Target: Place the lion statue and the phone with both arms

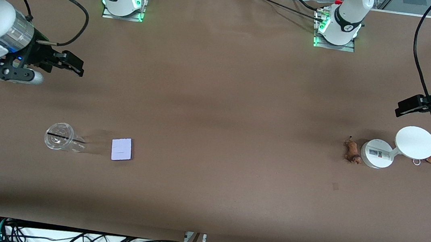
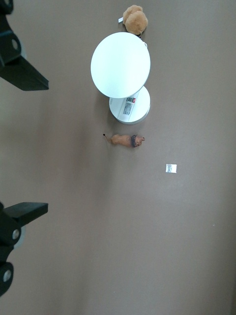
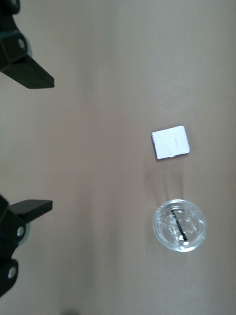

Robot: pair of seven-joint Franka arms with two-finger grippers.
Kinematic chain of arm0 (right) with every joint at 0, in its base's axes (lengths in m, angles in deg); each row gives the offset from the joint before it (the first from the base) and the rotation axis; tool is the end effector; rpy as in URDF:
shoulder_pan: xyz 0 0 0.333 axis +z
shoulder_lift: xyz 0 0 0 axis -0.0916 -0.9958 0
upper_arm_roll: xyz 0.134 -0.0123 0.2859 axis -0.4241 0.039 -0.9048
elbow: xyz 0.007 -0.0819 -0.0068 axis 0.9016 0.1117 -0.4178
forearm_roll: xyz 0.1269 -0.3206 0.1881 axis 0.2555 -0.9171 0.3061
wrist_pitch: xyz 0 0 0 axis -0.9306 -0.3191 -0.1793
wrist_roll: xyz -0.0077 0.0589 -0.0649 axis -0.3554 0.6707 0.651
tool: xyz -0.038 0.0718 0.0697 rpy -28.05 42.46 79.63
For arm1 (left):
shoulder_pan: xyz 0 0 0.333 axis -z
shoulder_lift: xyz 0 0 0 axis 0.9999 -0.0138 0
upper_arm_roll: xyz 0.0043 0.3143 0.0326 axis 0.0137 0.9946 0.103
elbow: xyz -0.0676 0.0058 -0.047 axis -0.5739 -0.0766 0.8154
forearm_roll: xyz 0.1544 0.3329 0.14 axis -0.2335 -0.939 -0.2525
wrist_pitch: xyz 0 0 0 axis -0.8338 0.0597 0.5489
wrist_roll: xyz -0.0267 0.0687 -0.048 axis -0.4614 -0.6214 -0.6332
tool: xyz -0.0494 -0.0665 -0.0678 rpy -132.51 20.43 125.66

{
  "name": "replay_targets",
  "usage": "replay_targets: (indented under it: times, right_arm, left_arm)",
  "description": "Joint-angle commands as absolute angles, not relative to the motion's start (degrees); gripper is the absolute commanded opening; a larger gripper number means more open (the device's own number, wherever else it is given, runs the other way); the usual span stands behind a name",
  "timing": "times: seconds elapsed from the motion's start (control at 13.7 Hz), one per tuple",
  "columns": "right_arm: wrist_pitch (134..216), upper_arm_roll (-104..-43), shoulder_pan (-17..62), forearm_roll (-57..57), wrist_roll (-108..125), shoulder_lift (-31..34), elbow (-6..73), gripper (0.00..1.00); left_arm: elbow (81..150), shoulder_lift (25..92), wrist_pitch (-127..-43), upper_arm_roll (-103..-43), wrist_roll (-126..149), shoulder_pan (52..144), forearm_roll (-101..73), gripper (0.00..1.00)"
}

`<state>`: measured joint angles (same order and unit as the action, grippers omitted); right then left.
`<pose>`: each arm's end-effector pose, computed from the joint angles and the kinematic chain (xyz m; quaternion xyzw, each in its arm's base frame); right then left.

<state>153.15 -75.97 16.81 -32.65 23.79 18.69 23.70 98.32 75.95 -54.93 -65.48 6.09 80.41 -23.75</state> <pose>0.5843 0.0987 0.5748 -0.9992 0.0163 0.0204 0.0312 0.5908 -0.0070 0.5989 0.9952 0.0904 -0.0363 0.0008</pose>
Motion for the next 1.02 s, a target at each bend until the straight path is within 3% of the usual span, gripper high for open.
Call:
replay_targets:
  times: [0.0,0.95]
  right_arm:
    - [151.4,-75.7,16.8,-33.6,22.9,19.0,22.1,1.00]
    - [150.2,-75.8,17.0,-33.5,22.7,18.8,21.9,1.00]
  left_arm:
    - [97.3,75.5,-54.9,-65.3,7.4,80.2,-23.0,1.00]
    - [97.3,75.2,-54.9,-65.3,7.4,80.2,-22.9,1.00]
